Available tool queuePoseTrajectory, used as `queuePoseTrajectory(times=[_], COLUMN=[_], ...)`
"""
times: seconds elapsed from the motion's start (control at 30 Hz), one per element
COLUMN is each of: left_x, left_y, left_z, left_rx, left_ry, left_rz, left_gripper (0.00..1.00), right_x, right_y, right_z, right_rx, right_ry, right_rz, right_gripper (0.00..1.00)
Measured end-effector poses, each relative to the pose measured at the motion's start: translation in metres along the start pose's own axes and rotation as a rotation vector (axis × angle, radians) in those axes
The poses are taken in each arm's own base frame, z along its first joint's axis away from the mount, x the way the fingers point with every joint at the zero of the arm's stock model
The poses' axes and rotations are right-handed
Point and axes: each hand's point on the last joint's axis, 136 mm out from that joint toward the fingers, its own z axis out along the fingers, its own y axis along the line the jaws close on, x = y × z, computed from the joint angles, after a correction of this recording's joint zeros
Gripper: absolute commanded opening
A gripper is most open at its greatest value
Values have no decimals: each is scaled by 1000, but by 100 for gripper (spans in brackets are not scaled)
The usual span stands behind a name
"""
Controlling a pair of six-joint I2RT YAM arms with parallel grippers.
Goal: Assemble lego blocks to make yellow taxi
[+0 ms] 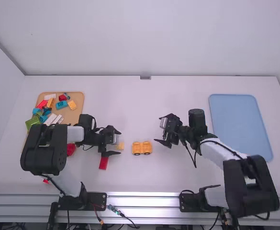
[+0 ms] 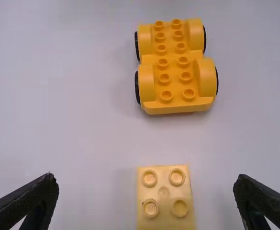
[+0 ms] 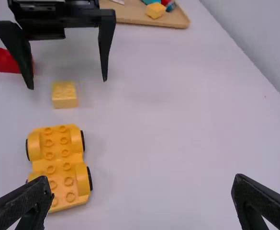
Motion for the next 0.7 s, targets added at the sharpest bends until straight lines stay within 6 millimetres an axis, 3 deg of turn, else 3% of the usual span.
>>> queuePoseTrajectory(times=[0.27, 0.47, 0.7], left_x=[3, 3, 3], left_y=[1, 7, 5], left_z=[3, 3, 3], left_rx=[0, -20, -15], left_ry=[-7, -8, -8], left_rz=[4, -11, -51], left_gripper=[94, 95, 94], right_x=[32, 21, 23], right_y=[34, 58, 85], right_z=[31, 43, 52], right_rx=[-150, -227, -220], right_ry=[15, 5, 0], right_rz=[151, 138, 79], right_gripper=[99, 99, 99])
